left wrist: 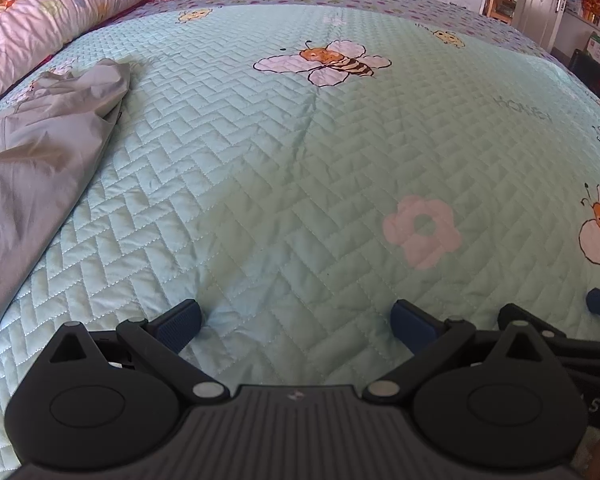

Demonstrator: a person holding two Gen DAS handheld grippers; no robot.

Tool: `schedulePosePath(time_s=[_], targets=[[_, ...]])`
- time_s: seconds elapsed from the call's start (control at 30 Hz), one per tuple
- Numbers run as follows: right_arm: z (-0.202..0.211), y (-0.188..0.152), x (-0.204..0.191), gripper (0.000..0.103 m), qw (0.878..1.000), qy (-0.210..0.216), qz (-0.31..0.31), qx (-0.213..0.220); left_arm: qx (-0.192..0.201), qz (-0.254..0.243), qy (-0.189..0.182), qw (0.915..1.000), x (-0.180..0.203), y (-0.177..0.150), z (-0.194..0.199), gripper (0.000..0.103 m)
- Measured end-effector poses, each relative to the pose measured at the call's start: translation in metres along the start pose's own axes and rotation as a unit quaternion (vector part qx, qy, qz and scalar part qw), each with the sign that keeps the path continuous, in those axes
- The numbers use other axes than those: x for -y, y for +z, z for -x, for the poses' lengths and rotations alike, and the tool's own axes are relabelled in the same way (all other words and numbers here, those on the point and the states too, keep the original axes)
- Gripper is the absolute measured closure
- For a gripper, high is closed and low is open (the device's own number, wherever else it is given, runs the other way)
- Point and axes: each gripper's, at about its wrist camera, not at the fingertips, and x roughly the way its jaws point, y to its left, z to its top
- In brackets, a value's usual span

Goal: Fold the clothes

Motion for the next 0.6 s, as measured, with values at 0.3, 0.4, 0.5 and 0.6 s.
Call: schedulePosePath(time_s=[0.3, 0.4, 0.5, 0.6], targets=[[0.002, 0.001, -0.005, 0.0, 1.0, -0.002, 0.013, -0.004, 0.052, -0.002, 0.019, 0.9984, 0.0, -0.011, 0.014, 0.0], [0.009, 0.0, -0.001, 0.0, 1.0, 0.004, 0.008, -0.011, 0.066, -0.005, 0.034, 0.9973, -0.001, -0.013, 0.029, 0.0], [0.027, 0.002, -0.003, 0.0, 1.0, -0.004, 0.009, -0.001, 0.068, 0.01, 0.022, 0.9974, -0.006, -0.01, 0.055, 0.0], [0.057, 0.008, -0.01, 0.0, 0.999, -0.017, 0.02, 0.025, 0.058, 0.04, 0.006, 0.9975, -0.015, -0.008, 0.083, 0.0]])
